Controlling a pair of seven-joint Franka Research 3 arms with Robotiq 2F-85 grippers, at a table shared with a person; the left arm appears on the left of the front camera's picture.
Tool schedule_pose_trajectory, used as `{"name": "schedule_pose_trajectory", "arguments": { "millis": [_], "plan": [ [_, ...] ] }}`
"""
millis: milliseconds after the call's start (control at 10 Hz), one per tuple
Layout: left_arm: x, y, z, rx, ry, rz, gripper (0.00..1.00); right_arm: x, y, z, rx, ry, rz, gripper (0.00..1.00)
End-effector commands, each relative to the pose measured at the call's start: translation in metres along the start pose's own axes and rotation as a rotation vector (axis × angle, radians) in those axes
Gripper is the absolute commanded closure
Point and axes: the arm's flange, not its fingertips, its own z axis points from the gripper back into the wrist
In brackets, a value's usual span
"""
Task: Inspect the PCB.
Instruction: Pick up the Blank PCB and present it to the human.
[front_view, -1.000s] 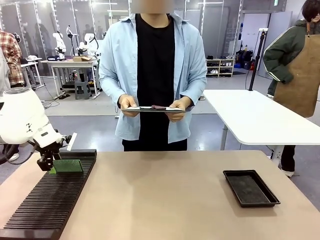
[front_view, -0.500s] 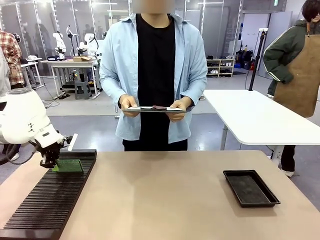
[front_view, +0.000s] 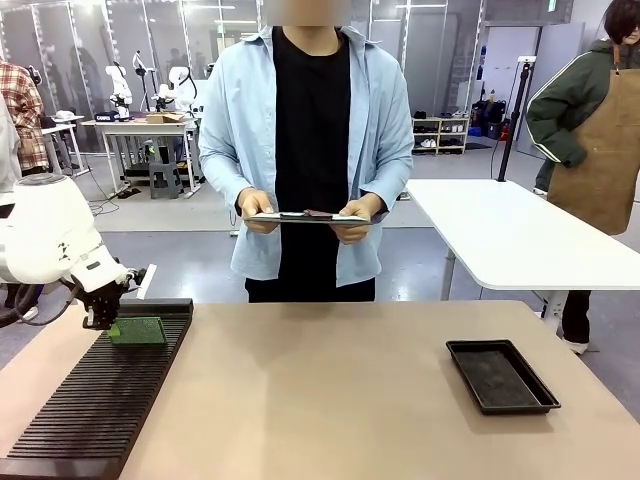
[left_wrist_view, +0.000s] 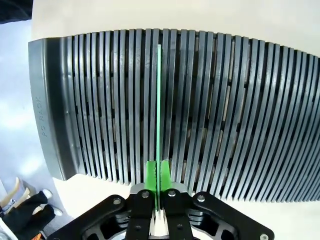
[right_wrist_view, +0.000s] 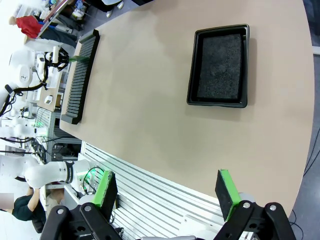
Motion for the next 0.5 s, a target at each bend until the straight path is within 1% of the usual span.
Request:
{"name": "schedule_pose_trajectory", "arguments": {
  "millis": [0,200,300,400],
  "plan": [
    [0.0,0.002,0.014,-0.019,-0.016,0.072,1.0,0.0,0.0,0.002,0.005,0.004,0.016,0.0],
    [0.0,-0.013,0.055,0.083,-0.068,0.086,1.0,0.0,0.0,0.002,0.005,0.004,0.016,0.0],
    [0.0,-0.023,0.078,0.137,-0.075,0.128,1.0,0.0,0.0,0.002,0.005,0.004,0.016,0.0],
    [-0.003,-0.034,0.098,0.145,-0.098,0.193,1.0,0.0,0.0,0.002,0.005,0.004,0.016,0.0]
  ]
}}
